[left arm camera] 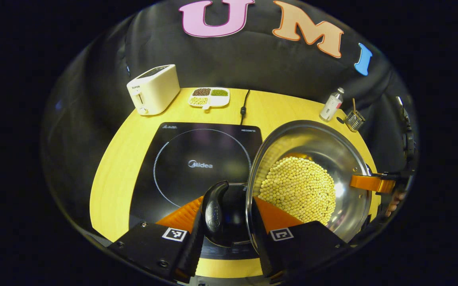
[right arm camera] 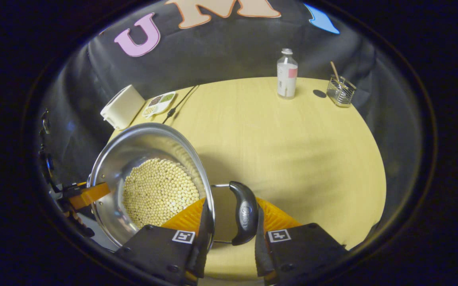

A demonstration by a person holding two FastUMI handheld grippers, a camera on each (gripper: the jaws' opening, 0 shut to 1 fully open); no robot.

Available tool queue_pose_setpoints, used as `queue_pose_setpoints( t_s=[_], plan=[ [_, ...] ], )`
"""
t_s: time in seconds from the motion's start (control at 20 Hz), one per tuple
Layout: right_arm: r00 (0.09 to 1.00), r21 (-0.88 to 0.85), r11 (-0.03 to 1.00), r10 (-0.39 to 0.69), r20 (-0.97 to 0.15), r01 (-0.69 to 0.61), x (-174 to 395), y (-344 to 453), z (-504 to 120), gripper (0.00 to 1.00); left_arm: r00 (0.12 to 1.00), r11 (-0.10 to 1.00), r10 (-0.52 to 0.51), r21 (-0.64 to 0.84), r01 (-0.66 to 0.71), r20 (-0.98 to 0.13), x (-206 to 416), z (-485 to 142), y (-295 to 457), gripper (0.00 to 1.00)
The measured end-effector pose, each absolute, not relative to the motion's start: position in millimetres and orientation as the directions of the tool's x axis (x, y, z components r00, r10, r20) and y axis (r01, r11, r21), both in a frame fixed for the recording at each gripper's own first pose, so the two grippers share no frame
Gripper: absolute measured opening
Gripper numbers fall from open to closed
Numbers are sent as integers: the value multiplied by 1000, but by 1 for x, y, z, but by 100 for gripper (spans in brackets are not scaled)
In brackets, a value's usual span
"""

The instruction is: First push the handle of the pot to place it horizontally, then grasp the pot with both hands and set it on the induction cooktop.

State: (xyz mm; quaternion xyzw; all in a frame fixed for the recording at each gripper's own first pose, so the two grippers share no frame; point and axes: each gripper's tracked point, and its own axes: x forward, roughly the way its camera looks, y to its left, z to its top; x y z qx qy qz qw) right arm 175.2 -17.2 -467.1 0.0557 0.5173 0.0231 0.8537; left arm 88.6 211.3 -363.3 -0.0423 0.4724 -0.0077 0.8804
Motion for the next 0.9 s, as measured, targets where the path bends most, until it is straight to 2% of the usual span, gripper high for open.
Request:
queue_pose_setpoints(
  t_s=[0.25,0.3,0.35,0.4,0.55,0.6,0.8,0.85,0.9],
  plan=[
    [433,78,995,42,-900,64,171,-21,-457,47,530,992,-112,-126,9,-841,107,-384,279,63],
    [425,66,995,30,-905,70,170,-23,-454,51,524,991,-121,-134,13,-843,109,-387,288,63],
    [418,58,996,22,-908,74,170,-22,-451,47,520,990,-128,-139,19,-844,111,-389,296,61],
    [416,53,996,17,-909,76,173,-23,-450,48,531,990,-134,-142,25,-837,115,-388,302,61],
    [406,54,994,10,-914,95,172,-22,-449,47,557,991,-133,-129,47,-820,128,-388,320,62],
    [404,52,994,10,-915,94,174,-23,-447,51,559,991,-130,-126,47,-819,132,-389,326,61],
    [416,51,995,13,-909,81,176,-23,-447,52,583,993,-112,-115,32,-805,149,-388,355,62],
    [415,50,996,16,-910,72,174,-24,-449,47,588,994,-106,-105,35,-802,154,-388,362,61],
    [412,48,997,17,-911,66,173,-25,-449,47,590,995,-99,-94,39,-801,158,-389,368,61]
  ],
)
